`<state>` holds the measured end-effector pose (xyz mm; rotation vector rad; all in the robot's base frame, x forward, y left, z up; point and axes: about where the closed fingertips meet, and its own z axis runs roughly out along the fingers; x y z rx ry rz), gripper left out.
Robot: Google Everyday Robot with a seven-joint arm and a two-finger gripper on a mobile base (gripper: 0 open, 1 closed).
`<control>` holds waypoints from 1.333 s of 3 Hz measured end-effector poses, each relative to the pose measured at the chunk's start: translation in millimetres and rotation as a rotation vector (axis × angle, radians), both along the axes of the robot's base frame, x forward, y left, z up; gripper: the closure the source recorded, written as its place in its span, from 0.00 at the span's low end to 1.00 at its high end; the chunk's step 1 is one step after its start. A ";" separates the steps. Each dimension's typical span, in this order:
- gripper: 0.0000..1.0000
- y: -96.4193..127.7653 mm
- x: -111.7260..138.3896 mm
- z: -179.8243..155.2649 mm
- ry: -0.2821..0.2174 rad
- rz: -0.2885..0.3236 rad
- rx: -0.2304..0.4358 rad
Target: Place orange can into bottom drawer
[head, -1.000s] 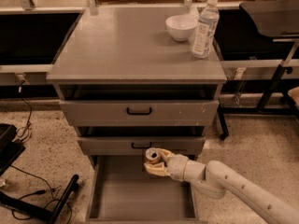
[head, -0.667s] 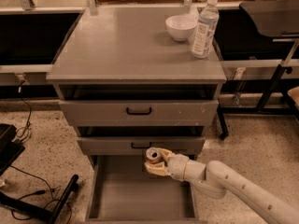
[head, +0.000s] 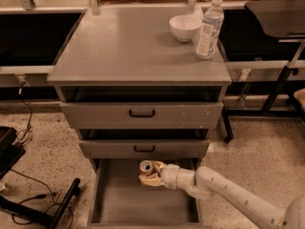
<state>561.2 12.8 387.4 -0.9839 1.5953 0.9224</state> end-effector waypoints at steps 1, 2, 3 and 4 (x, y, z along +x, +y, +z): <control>1.00 28.7 -4.9 -75.9 0.003 0.090 0.031; 1.00 58.3 -11.6 -132.3 0.021 0.184 0.072; 1.00 73.4 1.3 -164.5 0.016 0.226 0.092; 1.00 80.9 16.4 -178.4 -0.006 0.207 0.109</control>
Offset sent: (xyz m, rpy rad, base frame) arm 0.0172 0.0678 -0.1989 0.0967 0.0031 0.2420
